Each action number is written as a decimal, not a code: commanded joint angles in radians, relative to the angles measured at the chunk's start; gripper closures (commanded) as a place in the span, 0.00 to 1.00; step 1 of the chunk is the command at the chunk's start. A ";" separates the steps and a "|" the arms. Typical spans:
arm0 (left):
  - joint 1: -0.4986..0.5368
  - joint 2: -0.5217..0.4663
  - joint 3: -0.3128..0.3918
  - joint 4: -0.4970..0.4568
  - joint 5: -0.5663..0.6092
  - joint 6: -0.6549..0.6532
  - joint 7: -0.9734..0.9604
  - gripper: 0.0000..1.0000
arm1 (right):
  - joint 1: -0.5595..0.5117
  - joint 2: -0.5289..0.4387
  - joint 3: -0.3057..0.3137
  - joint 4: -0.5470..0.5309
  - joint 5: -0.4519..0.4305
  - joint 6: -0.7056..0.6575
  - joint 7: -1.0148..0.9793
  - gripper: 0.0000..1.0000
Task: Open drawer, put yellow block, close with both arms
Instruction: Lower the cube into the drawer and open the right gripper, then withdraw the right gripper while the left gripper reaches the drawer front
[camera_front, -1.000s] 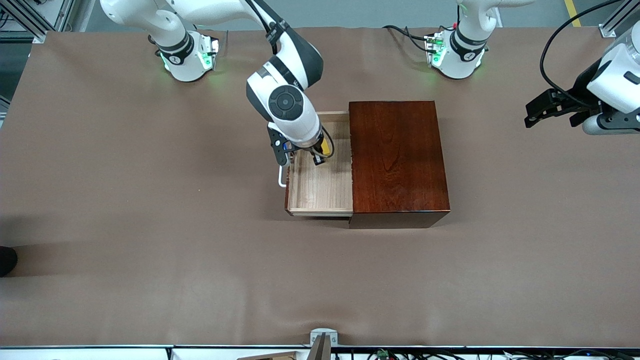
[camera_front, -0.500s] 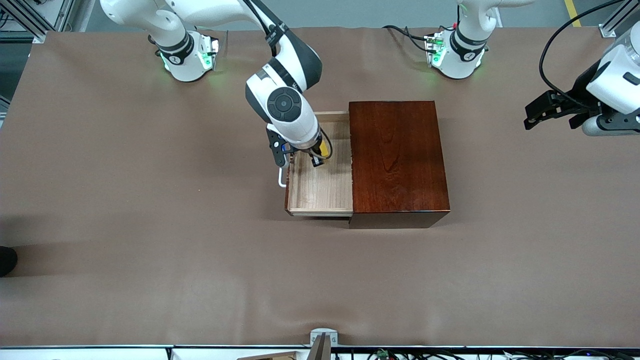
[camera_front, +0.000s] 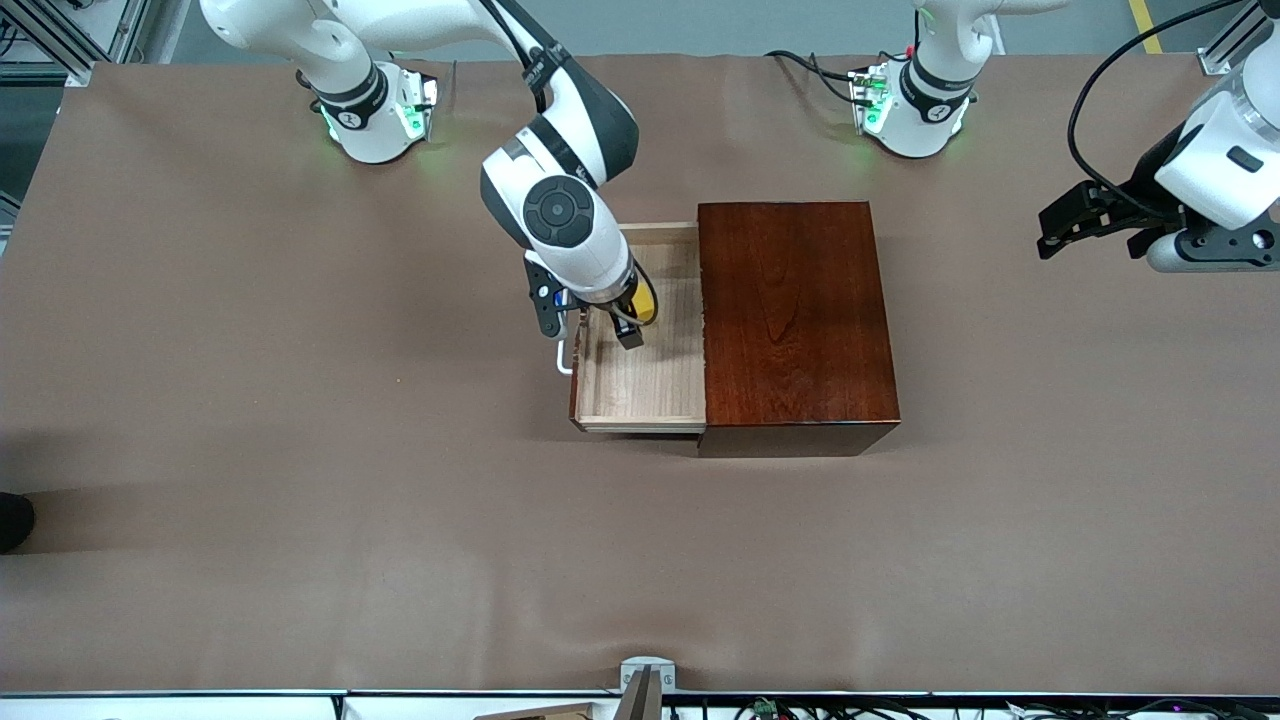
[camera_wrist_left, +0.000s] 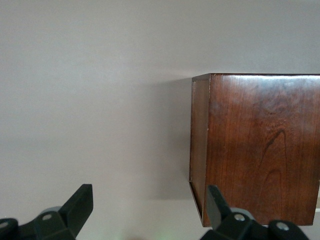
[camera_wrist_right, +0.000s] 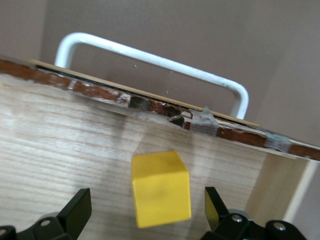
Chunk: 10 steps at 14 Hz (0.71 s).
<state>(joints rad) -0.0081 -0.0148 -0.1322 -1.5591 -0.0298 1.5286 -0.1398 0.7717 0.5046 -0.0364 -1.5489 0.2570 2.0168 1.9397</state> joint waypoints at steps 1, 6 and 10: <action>0.000 0.021 -0.036 0.013 0.013 0.011 -0.006 0.00 | -0.051 -0.011 0.001 0.093 -0.019 -0.116 0.018 0.00; -0.015 0.110 -0.111 0.069 0.005 0.011 -0.030 0.00 | -0.167 -0.043 0.003 0.223 -0.050 -0.208 0.004 0.00; -0.185 0.277 -0.173 0.218 0.010 0.024 -0.404 0.00 | -0.267 -0.090 0.000 0.263 -0.050 -0.332 -0.219 0.00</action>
<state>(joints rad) -0.0973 0.1505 -0.2934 -1.4689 -0.0311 1.5595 -0.3808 0.5507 0.4416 -0.0517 -1.3042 0.2190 1.7563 1.8275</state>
